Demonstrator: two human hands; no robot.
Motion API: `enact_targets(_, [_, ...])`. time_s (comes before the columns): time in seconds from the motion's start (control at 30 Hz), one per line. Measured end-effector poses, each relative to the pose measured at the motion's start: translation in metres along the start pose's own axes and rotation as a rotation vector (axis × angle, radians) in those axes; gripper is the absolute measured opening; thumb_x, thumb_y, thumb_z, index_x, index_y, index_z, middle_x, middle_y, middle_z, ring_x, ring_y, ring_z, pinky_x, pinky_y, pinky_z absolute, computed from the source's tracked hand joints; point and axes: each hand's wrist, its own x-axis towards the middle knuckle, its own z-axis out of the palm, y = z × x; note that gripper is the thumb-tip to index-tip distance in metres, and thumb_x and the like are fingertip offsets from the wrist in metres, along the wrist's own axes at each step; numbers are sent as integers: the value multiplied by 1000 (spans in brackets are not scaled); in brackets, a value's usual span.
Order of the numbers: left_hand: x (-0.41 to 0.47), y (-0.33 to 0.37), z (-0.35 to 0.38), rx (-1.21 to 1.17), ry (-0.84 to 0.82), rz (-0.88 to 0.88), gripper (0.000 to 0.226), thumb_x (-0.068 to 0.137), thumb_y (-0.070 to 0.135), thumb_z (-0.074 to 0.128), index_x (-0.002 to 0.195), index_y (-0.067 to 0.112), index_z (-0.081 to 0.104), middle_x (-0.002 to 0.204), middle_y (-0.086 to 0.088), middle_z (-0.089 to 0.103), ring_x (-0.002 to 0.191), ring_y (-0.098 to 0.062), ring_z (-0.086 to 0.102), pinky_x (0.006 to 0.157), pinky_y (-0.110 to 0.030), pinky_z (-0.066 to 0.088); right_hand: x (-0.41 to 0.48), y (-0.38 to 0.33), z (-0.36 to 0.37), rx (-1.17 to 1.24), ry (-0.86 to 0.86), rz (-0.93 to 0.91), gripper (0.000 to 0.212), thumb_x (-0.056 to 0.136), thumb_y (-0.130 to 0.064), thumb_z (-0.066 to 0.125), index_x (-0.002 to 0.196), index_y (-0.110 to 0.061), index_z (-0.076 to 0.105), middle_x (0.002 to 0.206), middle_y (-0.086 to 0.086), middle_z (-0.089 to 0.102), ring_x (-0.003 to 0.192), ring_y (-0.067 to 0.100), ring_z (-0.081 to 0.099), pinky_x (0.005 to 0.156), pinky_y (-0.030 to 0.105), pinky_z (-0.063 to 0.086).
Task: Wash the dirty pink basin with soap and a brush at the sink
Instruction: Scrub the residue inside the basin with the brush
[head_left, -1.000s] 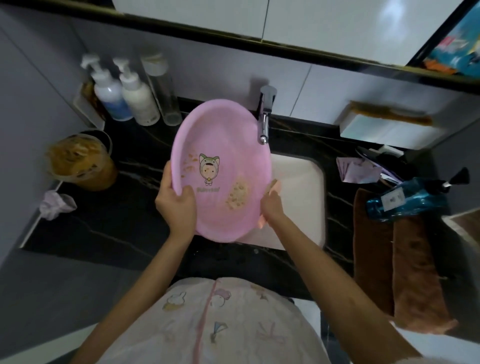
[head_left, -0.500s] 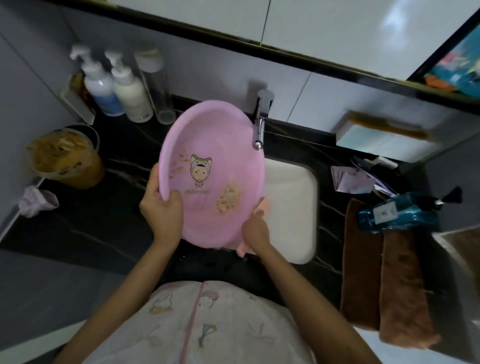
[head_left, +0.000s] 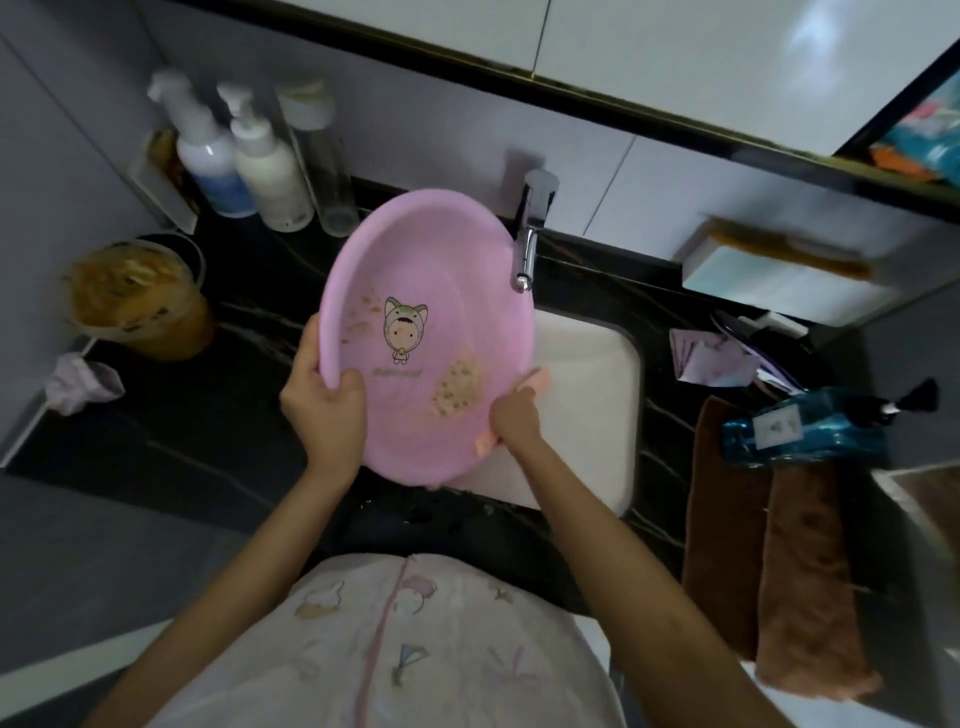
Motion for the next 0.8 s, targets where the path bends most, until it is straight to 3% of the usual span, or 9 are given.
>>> enact_targets(0.1, [-4, 4, -2, 27, -9, -2, 65, 68, -15, 46, 127, 11, 57, 104, 6, 63, 97, 1, 60, 85, -21, 52, 17, -31, -15, -68, 57, -63, 66, 97, -12, 32, 151, -9, -6, 133, 22, 49, 116, 35, 53, 82, 33, 41])
enact_targets(0.17, [-5, 5, -2, 46, -4, -8, 67, 69, -15, 45, 128, 13, 57, 97, 18, 61, 91, 11, 57, 80, -12, 48, 10, -30, -13, -115, 40, -106, 63, 99, -19, 28, 151, -16, -7, 119, 19, 55, 107, 35, 57, 81, 37, 43])
enact_targets(0.27, [-4, 5, -8, 82, -63, -18, 67, 71, -13, 47, 131, 16, 54, 88, 19, 58, 80, 10, 57, 73, -12, 48, -12, 0, -8, -112, -76, -265, 42, 100, -40, 18, 141, -40, 19, 94, 10, 57, 74, 29, 59, 67, 36, 51])
enact_targets(0.33, [-1, 6, -19, 194, -124, -16, 61, 75, -3, 54, 131, 22, 52, 86, 13, 58, 71, 2, 55, 67, -15, 46, -19, 20, -11, -185, -138, -331, 48, 101, -41, 20, 148, -33, 11, 99, 8, 54, 72, 25, 57, 62, 30, 49])
enact_targets(0.4, [8, 10, -32, 321, -173, 71, 46, 75, 18, 57, 121, 20, 57, 90, 5, 57, 73, -8, 53, 65, -22, 44, -17, 38, -15, -245, -63, -315, 58, 103, -35, 27, 151, -18, 1, 113, 14, 57, 92, 31, 59, 76, 30, 43])
enact_targets(0.5, [38, 24, -36, 384, -286, 137, 40, 74, 34, 53, 105, 11, 61, 94, -2, 51, 78, -14, 50, 64, -24, 41, -12, 57, -19, -245, 32, -237, 42, 102, -26, 34, 134, 0, 39, 121, 21, 58, 107, 33, 56, 81, 28, 40])
enact_targets(0.6, [84, 41, -16, 511, -449, 102, 30, 82, 26, 60, 108, 10, 61, 100, -9, 57, 85, -20, 53, 73, -30, 41, -6, 59, -21, -284, -65, -239, 31, 99, -29, 40, 94, -3, 56, 88, 12, 62, 75, 27, 58, 65, 34, 51])
enact_targets(0.67, [113, 54, 5, 566, -532, 103, 28, 85, 26, 59, 108, 10, 63, 97, -7, 60, 85, -21, 54, 73, -29, 39, -6, 55, -25, -232, -174, -183, 26, 98, -29, 43, 87, -7, 51, 70, 3, 51, 57, 18, 49, 45, 26, 43])
enact_targets(0.8, [154, 68, 47, 676, -744, 149, 29, 86, 25, 59, 107, 6, 66, 95, -8, 62, 88, -23, 57, 73, -27, 39, -4, 49, -27, -26, -277, -61, 20, 95, -23, 51, 84, -7, 49, 65, 3, 38, 50, 14, 35, 43, 22, 29])
